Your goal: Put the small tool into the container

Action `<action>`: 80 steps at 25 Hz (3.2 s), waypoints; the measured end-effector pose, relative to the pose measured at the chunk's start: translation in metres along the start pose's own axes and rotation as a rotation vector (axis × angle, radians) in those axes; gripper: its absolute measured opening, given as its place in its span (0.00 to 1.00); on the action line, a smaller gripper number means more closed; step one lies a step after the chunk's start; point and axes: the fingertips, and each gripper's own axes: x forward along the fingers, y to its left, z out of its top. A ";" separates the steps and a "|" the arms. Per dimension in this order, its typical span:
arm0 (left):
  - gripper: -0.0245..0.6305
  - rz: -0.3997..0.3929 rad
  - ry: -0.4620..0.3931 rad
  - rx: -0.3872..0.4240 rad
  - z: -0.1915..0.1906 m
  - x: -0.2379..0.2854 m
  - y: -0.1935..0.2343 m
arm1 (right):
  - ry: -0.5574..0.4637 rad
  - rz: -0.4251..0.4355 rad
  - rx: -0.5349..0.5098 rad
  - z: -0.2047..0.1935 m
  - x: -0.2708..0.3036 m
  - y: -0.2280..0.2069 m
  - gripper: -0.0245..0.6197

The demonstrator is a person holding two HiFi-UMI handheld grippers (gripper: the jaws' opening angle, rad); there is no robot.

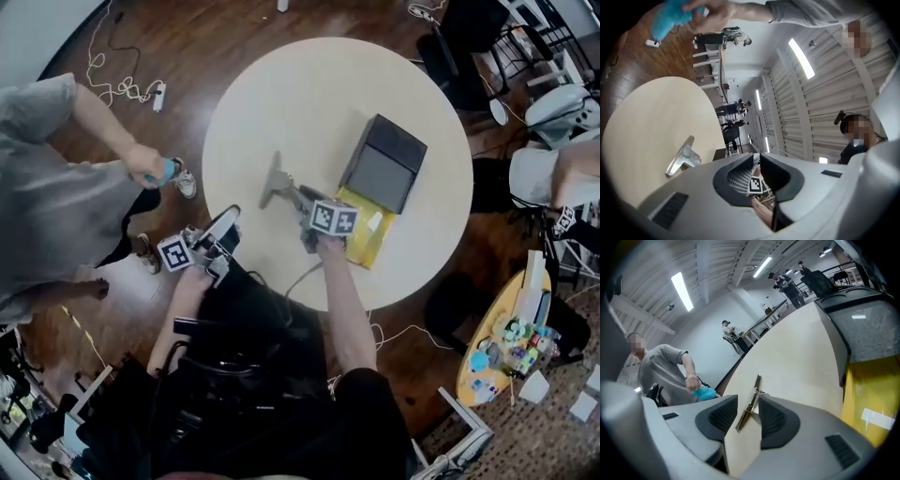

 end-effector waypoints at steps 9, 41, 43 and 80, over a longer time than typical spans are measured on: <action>0.10 -0.006 -0.005 -0.008 -0.013 0.022 0.000 | 0.031 -0.014 0.046 0.001 0.011 -0.022 0.27; 0.10 -0.026 0.041 0.012 -0.022 0.024 -0.013 | -0.143 0.146 0.329 -0.008 -0.029 -0.005 0.03; 0.10 -0.030 0.059 0.016 -0.023 0.025 -0.014 | -0.179 0.171 0.359 -0.010 -0.045 0.000 0.03; 0.10 -0.036 0.175 0.020 -0.069 0.055 -0.021 | -0.572 -0.095 0.602 -0.032 -0.239 -0.130 0.03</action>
